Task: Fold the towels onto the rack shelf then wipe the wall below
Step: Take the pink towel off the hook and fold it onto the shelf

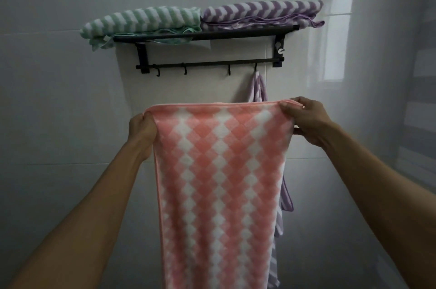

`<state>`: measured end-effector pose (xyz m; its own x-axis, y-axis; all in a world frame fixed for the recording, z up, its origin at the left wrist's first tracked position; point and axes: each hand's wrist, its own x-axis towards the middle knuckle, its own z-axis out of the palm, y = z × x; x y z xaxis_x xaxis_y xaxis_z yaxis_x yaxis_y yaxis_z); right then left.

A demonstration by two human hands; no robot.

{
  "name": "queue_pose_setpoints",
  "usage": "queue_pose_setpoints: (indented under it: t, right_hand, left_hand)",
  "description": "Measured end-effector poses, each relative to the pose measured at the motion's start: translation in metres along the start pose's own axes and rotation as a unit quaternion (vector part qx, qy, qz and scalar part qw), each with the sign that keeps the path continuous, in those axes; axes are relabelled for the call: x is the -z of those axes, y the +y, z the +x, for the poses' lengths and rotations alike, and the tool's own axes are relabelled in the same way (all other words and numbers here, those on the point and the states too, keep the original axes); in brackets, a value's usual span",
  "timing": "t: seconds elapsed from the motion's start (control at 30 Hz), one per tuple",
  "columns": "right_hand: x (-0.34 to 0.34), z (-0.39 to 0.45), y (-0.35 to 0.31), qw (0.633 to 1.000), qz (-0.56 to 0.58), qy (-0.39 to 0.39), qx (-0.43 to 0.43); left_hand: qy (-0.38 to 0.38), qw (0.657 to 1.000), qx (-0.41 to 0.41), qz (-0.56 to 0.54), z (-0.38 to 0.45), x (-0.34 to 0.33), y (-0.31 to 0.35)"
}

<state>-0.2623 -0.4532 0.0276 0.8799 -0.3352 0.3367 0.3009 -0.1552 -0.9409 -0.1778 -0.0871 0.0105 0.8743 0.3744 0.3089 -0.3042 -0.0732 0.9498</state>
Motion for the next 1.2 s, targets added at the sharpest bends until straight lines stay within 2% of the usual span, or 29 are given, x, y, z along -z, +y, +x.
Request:
queue_pose_setpoints:
  t: [0.13, 0.2, 0.27, 0.37, 0.53, 0.57, 0.63, 0.7, 0.83, 0.9, 0.97, 1.07, 1.13, 1.2]
  right_hand:
    - [-0.012, -0.015, 0.014, 0.997, -0.025, -0.055, -0.040]
    - [-0.015, -0.016, 0.020, 0.999, 0.008, -0.027, -0.032]
    - [-0.016, -0.016, 0.022, 0.998, 0.036, -0.006, -0.046]
    - [-0.020, -0.016, 0.024, 0.996, 0.028, -0.021, -0.078]
    - [-0.024, -0.013, 0.014, 0.997, 0.057, -0.006, -0.055]
    - [-0.022, -0.013, 0.013, 0.995, 0.083, -0.016, -0.054]
    - [-0.016, -0.020, 0.020, 0.988, 0.099, -0.088, -0.081]
    - [-0.013, -0.033, 0.044, 0.982, 0.026, -0.137, -0.126]
    - [-0.012, -0.042, 0.069, 0.987, 0.036, -0.082, -0.133]
    - [-0.013, -0.034, 0.058, 0.991, 0.039, -0.051, -0.119]
    - [-0.011, -0.025, 0.043, 0.990, 0.076, -0.046, -0.110]
    - [-0.004, -0.031, 0.038, 0.976, 0.083, -0.136, -0.145]
    - [0.000, -0.044, 0.060, 0.974, 0.049, -0.143, -0.170]
    - [0.000, -0.051, 0.080, 0.976, 0.037, -0.101, -0.191]
  left_hand:
    - [0.026, 0.998, -0.005, 0.065, -0.012, 0.009, -0.019]
    - [0.033, 0.997, 0.015, 0.071, -0.013, 0.016, -0.027]
    - [0.022, 0.998, 0.023, 0.061, -0.012, 0.020, -0.024]
    - [0.020, 0.998, 0.047, 0.045, -0.010, 0.021, -0.018]
    - [0.012, 0.996, 0.076, -0.034, -0.017, 0.015, -0.012]
    - [0.011, 0.996, 0.076, -0.047, -0.016, 0.014, -0.010]
    - [0.019, 0.995, 0.079, -0.055, -0.011, 0.012, -0.012]
    - [0.024, 0.994, 0.094, -0.050, -0.009, 0.014, -0.021]
    - [0.013, 0.991, 0.128, -0.044, -0.005, 0.023, -0.047]
    - [0.006, 0.991, 0.109, -0.073, 0.001, 0.025, -0.038]
    - [-0.044, 0.990, 0.067, -0.114, 0.002, 0.026, -0.025]
    - [-0.152, 0.985, 0.066, -0.052, -0.019, 0.027, -0.050]
    - [-0.144, 0.983, 0.110, 0.007, -0.037, 0.030, -0.091]
    - [-0.100, 0.983, 0.151, 0.017, -0.051, 0.030, -0.113]
